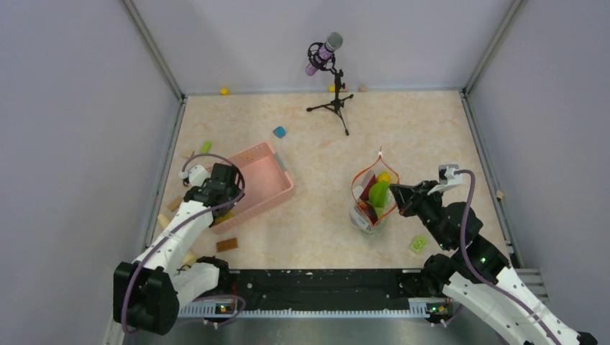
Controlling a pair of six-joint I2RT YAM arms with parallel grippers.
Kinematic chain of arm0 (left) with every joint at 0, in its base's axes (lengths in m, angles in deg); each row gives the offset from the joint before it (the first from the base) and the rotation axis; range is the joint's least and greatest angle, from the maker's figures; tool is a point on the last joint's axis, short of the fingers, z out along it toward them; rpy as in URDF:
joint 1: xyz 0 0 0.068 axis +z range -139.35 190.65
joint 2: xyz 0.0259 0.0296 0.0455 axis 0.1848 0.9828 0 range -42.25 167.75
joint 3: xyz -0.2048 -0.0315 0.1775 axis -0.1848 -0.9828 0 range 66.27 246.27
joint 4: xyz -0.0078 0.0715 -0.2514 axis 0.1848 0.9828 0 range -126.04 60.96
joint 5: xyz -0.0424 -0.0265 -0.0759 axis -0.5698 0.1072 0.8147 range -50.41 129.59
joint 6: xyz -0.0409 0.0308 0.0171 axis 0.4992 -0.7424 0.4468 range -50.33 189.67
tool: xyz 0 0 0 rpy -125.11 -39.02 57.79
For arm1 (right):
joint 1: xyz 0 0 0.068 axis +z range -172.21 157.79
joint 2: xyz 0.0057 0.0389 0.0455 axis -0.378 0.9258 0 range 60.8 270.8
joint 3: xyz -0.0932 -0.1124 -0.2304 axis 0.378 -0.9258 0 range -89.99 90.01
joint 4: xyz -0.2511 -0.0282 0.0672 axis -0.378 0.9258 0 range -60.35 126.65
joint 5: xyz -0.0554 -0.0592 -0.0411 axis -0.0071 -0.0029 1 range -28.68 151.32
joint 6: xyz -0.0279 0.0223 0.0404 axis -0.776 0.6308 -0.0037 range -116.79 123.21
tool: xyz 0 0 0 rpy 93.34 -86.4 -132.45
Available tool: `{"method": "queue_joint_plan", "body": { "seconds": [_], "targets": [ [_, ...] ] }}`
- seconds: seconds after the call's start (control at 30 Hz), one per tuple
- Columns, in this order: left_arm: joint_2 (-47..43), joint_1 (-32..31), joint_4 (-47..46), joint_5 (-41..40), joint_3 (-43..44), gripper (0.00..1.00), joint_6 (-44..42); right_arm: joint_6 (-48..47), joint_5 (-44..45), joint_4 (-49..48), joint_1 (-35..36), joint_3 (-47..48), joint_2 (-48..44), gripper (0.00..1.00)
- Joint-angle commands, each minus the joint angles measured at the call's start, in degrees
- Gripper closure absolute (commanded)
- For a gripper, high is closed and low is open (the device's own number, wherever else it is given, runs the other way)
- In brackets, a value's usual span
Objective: Place the food in the zip-top bag and seal the zipper
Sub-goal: Pick up the fake fruit from the bin.
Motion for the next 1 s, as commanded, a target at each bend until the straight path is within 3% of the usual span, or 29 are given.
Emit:
{"method": "queue_joint_plan", "body": {
  "seconds": [0.0,0.5,0.97],
  "targets": [
    [4.28,2.06,-3.04,1.61,0.83,0.03,-2.12,0.36,0.39,-0.30,0.05,0.24,0.10,1.00],
    [13.40,4.35,-9.35,3.96,-0.95,0.12,-2.72,0.43,1.44,-0.36,0.05,0.02,1.00,1.00],
    [14.13,7.63,-10.70,0.09,0.27,0.16,-2.13,0.29,1.71,-0.09,0.03,0.27,0.84,1.00]
  ]
}}
